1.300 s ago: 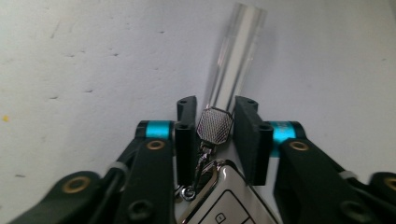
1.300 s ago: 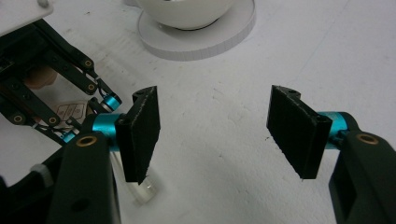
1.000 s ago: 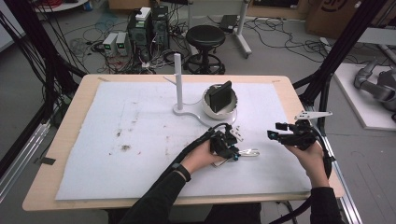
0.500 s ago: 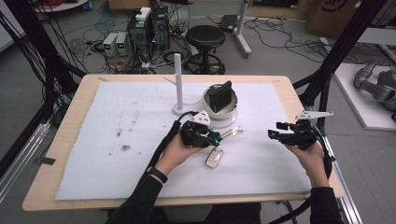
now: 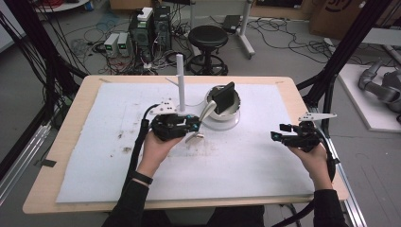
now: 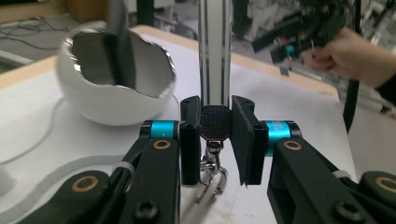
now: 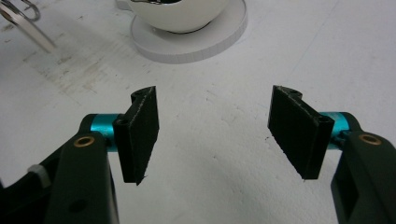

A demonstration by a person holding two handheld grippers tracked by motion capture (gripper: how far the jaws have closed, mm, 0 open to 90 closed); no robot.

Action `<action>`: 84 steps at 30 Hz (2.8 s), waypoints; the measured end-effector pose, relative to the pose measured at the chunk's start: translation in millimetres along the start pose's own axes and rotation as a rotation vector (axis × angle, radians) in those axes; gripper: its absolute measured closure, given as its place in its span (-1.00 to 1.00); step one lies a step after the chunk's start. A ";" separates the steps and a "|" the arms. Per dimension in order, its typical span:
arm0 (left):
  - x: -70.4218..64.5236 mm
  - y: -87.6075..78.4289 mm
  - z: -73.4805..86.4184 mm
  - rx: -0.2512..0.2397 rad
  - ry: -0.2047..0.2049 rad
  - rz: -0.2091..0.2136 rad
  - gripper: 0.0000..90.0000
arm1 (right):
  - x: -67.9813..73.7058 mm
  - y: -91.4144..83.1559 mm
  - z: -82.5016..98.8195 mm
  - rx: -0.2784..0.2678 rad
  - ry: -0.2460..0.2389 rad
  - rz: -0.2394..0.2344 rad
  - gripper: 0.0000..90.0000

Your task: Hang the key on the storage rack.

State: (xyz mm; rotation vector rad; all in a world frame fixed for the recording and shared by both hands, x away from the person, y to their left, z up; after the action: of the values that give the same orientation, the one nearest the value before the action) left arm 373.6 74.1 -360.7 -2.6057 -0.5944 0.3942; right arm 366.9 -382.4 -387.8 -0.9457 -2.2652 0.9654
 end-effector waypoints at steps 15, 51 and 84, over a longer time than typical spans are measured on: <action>38.7 -39.0 -7.8 -0.159 -0.141 -0.078 0.64 | -1.2 1.6 0.6 0.006 0.005 0.001 -0.24; 85.7 -27.3 5.9 -0.231 -0.386 -0.062 0.58 | -0.4 2.5 0.5 0.014 0.003 0.007 -0.24; 17.0 -66.3 22.3 0.034 -0.165 -0.283 -0.16 | 5.2 3.2 -2.5 0.028 -0.020 0.023 -0.26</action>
State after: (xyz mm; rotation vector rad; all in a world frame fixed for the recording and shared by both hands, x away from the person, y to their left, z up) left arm 357.6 143.7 -351.7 -2.4242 -0.9891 0.5240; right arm 366.5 -375.8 -387.7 -0.9566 -2.2556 1.0186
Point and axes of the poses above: each handheld gripper's, and its own axes: y roughly forward along the jaws, z roughly out of its underside, x roughly to its left, the point moved 1 cm from there along y, roughly forward along the jaws, and after that the axes turned 13 degrees about x, right-handed, at the moved point
